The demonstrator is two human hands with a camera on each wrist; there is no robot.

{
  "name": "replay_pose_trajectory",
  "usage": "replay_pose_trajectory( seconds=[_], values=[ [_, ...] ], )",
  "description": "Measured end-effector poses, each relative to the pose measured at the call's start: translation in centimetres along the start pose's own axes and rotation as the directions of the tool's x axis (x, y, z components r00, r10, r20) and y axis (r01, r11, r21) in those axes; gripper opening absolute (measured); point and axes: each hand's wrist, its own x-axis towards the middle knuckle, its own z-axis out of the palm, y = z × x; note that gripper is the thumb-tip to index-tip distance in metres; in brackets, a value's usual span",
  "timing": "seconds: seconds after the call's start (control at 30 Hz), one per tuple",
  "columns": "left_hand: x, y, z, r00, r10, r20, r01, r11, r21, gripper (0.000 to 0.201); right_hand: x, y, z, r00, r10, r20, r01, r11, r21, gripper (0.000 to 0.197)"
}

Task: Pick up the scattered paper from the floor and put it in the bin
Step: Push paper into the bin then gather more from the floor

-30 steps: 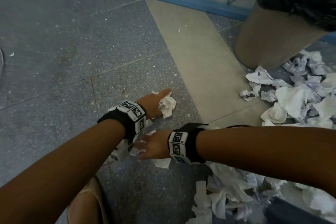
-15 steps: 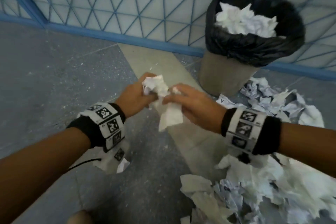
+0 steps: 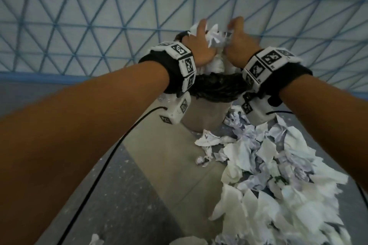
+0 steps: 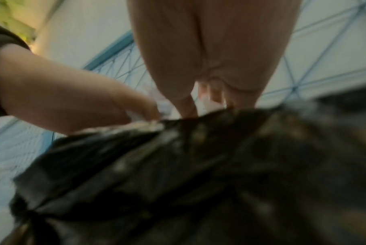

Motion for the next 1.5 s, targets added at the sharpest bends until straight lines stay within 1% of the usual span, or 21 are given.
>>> replay_pose_trajectory(
  seconds=[0.03,0.1,0.17,0.27,0.33,0.43,0.5,0.6,0.67,0.7,0.73,0.77,0.8,0.87,0.93,1.0,1.07,1.17,1.27,1.37,1.5],
  values=[
    [0.3,-0.3,0.6,0.998,0.003,0.062,-0.014,0.984,0.178,0.064,0.3,0.3,0.7,0.99,0.043,0.134,-0.029,0.995,-0.098,0.036],
    [0.5,-1.0,1.3,0.967,-0.022,0.255,-0.063,0.945,0.32,0.053,0.7,0.7,1.9,0.913,0.14,0.384,-0.039,0.965,-0.258,0.036],
    [0.5,-1.6,1.5,0.934,-0.076,0.349,-0.07,0.919,0.387,0.052,0.9,0.5,2.2,0.895,0.145,0.421,-0.018,0.957,-0.291,0.036],
    [0.2,-1.2,1.1,0.949,-0.004,0.315,-0.127,0.909,0.396,0.046,0.5,-0.4,1.7,0.983,-0.001,0.184,0.049,0.965,-0.259,0.037],
    [-1.1,-0.2,-0.2,0.969,0.088,0.232,-0.159,0.938,0.308,0.044,-0.7,-1.4,1.5,0.99,-0.128,-0.06,0.116,0.978,-0.175,0.042],
    [-3.2,-1.4,-2.4,0.976,0.203,0.073,-0.212,0.965,0.155,0.054,-3.8,-3.1,2.3,0.862,-0.355,-0.362,0.337,0.935,-0.112,0.037],
    [-5.1,-3.9,-3.2,0.969,0.245,-0.021,-0.246,0.968,-0.05,0.081,-6.3,-3.9,3.4,0.802,-0.421,-0.424,0.442,0.895,-0.054,0.032],
    [-10.9,-9.5,-2.4,0.957,0.244,-0.159,-0.283,0.905,-0.316,0.092,-10.2,-3.9,5.7,0.778,-0.553,-0.296,0.578,0.816,-0.004,0.025],
    [-16.2,-14.2,-0.9,0.987,0.137,-0.081,-0.155,0.943,-0.294,0.08,-12.4,-2.6,8.2,0.74,-0.672,-0.032,0.671,0.741,-0.04,0.014],
    [-18.9,-16.6,0.0,0.996,0.081,0.04,-0.07,0.97,-0.235,0.074,-13.2,-1.5,9.8,0.709,-0.695,0.123,0.705,0.707,-0.067,0.009],
    [-21.7,-18.7,0.6,0.975,0.02,0.221,0.007,0.993,-0.119,0.07,-13.9,-0.2,11.2,0.695,-0.672,0.257,0.708,0.702,-0.079,0.009],
    [-24.3,-20.6,1.3,0.909,-0.071,0.41,0.061,0.997,0.038,0.065,-14.3,1.1,12.4,0.706,-0.619,0.344,0.68,0.729,-0.085,0.012],
    [-26.7,-22.2,1.8,0.817,-0.156,0.555,0.065,0.981,0.181,0.06,-14.5,2.5,13.4,0.741,-0.532,0.409,0.612,0.786,-0.085,0.017],
    [-30.7,-24.2,2.5,0.648,-0.258,0.716,0.027,0.948,0.317,0.059,-14.5,4.4,14.8,0.808,-0.272,0.524,0.415,0.893,-0.177,0.039],
    [-33.4,-24.9,3.0,0.564,-0.28,0.777,0.031,0.948,0.318,0.057,-14.2,5.6,15.6,0.75,0.01,0.661,0.278,0.903,-0.329,0.072],
    [-35.3,-24.9,3.8,0.521,-0.269,0.81,0.01,0.951,0.309,0.055,-13.9,6.3,16.7,0.659,0.114,0.744,0.299,0.867,-0.398,0.081],
    [-36.5,-24.7,4.5,0.538,-0.207,0.817,0.004,0.97,0.244,0.035,-14.4,6.0,17.5,0.612,0.071,0.788,0.355,0.865,-0.354,0.06],
    [-36.9,-24.6,5.2,0.663,-0.137,0.736,0.075,0.99,0.117,0.011,-15.2,5.0,18.0,0.623,-0.13,0.771,0.434,0.878,-0.202,0.03],
    [-35.8,-22.2,5.8,0.78,-0.107,0.617,0.108,0.994,0.036,0.022,-15.7,4.0,17.8,0.674,-0.258,0.692,0.44,0.893,-0.095,0.024],
    [-34.7,-17.5,7.4,0.811,-0.106,0.575,0.162,0.986,-0.047,0.028,-16.6,3.2,17.4,0.687,-0.318,0.653,0.442,0.897,-0.028,0.025],
    [-34.4,-11.6,11.5,0.818,-0.002,0.576,0.09,0.988,-0.125,0.03,-17.3,2.5,16.3,0.708,-0.335,0.622,0.409,0.912,0.026,0.026]
  ],
)
